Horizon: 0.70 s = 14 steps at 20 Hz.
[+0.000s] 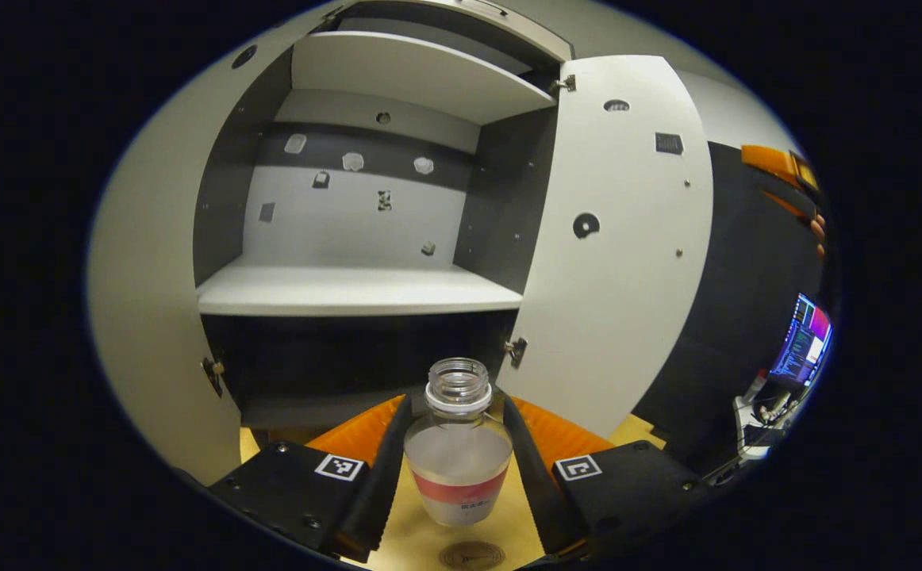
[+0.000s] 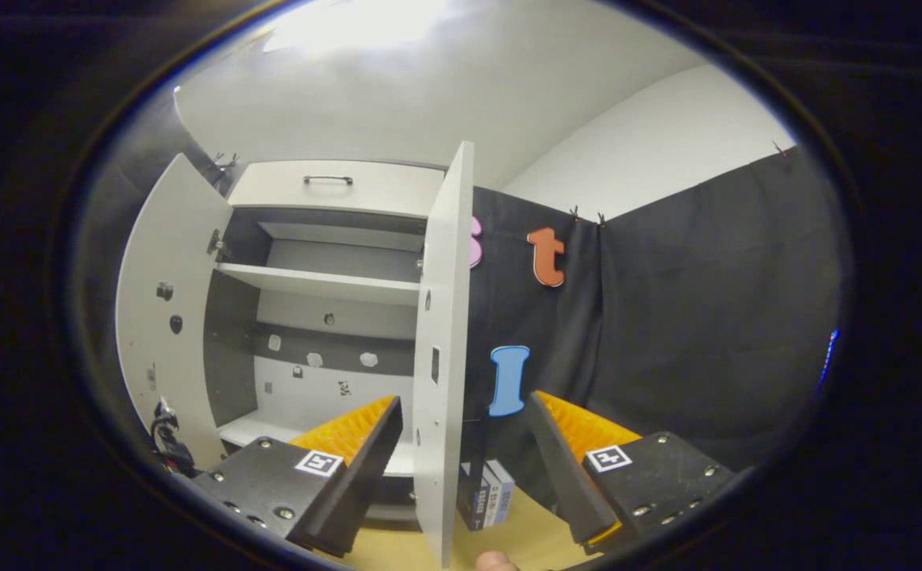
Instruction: Grasp the bottle in the cabinet with the left hand and place it on the coaster, then close the right door with the right hand and the left door with the left hand.
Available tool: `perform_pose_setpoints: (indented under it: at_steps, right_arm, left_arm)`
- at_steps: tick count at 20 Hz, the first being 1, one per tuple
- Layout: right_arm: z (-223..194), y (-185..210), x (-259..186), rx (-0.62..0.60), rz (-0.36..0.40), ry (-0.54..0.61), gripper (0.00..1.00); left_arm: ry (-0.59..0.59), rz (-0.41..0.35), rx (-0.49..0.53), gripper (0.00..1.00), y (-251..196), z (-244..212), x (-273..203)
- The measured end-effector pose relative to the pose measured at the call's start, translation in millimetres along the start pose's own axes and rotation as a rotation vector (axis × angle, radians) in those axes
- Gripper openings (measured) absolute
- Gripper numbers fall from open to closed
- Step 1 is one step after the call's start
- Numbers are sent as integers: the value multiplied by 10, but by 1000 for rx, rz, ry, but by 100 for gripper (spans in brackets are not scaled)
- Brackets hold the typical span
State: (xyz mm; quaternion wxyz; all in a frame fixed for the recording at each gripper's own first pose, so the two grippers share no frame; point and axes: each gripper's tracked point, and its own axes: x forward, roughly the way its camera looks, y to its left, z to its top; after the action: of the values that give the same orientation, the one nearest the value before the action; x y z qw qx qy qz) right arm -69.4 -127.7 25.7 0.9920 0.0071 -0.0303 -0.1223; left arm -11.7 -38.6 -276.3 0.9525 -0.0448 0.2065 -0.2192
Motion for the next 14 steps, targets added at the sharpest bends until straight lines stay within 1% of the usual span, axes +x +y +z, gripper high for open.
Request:
perform_pose_setpoints:
  at_steps: [4,7,11,14]
  right_arm:
    - [11,-59,-29,-5,-10,3,96]
    - [39,-71,-23,-2,-12,-1,96]
    - [76,-63,-34,-17,-11,-15,95]
    - [75,-74,-38,-30,-15,-16,95]
  left_arm:
    - [105,-22,-65,73,-14,-660,-23]
    - [171,-9,-97,73,39,-1018,-2]
    - [229,-3,-112,73,39,-1359,14]
    - [236,4,-119,74,25,-1483,22]
